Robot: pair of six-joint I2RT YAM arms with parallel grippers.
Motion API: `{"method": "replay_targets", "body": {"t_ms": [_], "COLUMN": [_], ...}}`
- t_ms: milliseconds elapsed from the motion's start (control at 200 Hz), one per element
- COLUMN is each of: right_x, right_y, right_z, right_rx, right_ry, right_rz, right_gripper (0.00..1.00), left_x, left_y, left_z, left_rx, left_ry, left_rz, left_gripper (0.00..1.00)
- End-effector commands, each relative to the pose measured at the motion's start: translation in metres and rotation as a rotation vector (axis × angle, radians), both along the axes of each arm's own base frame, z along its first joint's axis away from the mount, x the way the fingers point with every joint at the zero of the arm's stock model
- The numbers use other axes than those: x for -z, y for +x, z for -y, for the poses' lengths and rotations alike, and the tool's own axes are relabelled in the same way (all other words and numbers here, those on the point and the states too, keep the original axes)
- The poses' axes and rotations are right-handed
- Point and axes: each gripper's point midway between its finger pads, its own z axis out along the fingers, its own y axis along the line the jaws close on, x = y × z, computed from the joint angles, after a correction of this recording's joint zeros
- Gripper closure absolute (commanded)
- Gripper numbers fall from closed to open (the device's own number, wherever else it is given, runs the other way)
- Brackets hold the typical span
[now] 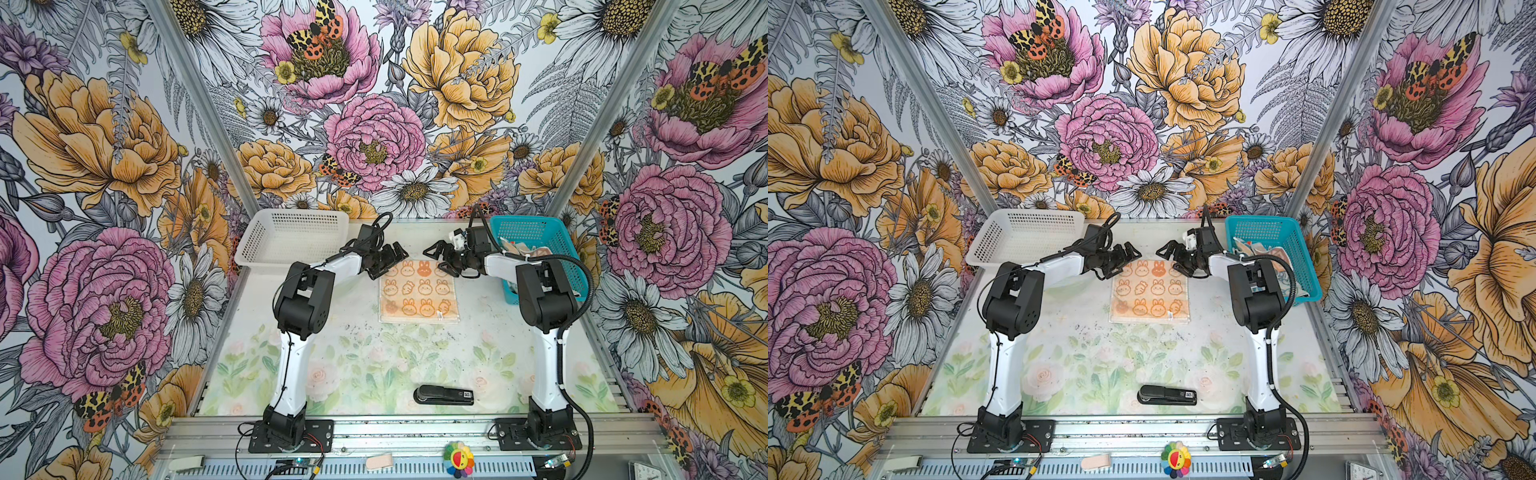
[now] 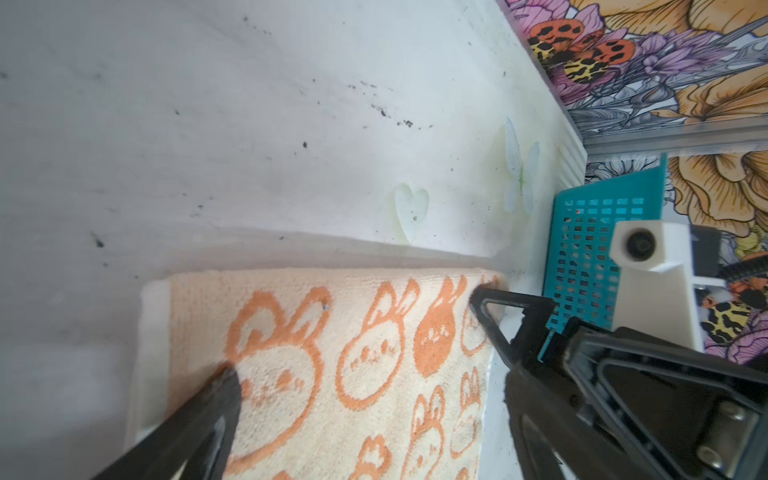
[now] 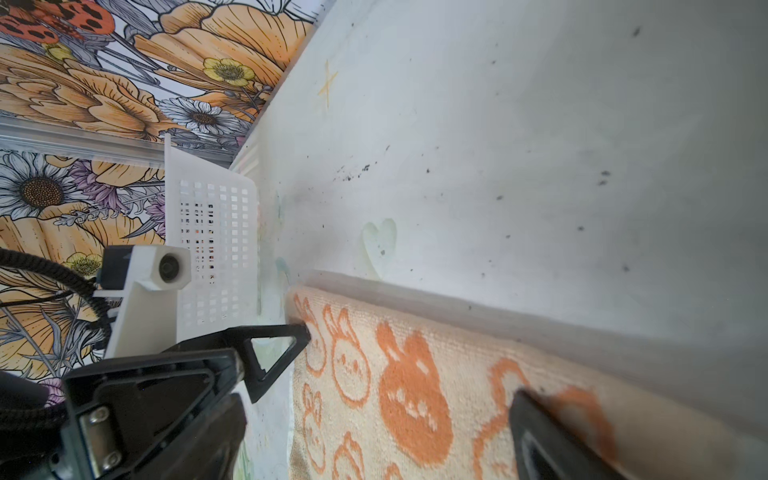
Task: Fold and stack the towels
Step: 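Move both grippers over the towel to its edge farthest from the robot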
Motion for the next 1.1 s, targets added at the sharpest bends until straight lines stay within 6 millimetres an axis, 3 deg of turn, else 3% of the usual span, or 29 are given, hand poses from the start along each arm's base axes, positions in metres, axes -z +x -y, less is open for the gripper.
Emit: {"method": "replay_targets", "body": {"t_ms": [0,385,525,841,966,1091], "right_x": [0.007,0.030,0.019,-0.038,-0.034,-0.017], "right_y": [0.008,0.008,0.006,-0.002,-0.008,-0.009], "right_z": [0.004,0.031,0.036,0.055,0.069,0.075], "right_rx": [-0.010,0.009,-0.001,0.007,-0.001,-0.023], "right_ry": [-0.007,-0.065,-0.106,-0.240,-0.358,-0.455], "right_rz": [0.024,-0.005,0.018,0.118,0.111,0.087], "right_gripper": [0.01,0.01,0.01,0.01,0.01,0.01], "left_x": [0.014,0.030,0.018,-0.028,-0.045,-0.047], "left_y": [0.001,-0.002,0.000,0.002,0.003,0.004], "left_z": [-0.014,-0.037,-0.030,-0.019,-0.017,-0.023], "left_rx": [-0.007,-0.019,0.023,0.080,0.126,0.145], "left_ry": [0.052,0.099,0.088,0.090,0.118,0.178], "left_rz": [-0.004,-0.020,0.001,0.094,0.124,0.132], "left_gripper": [0.01,0.01,0.01,0.01,0.01,0.01]}}
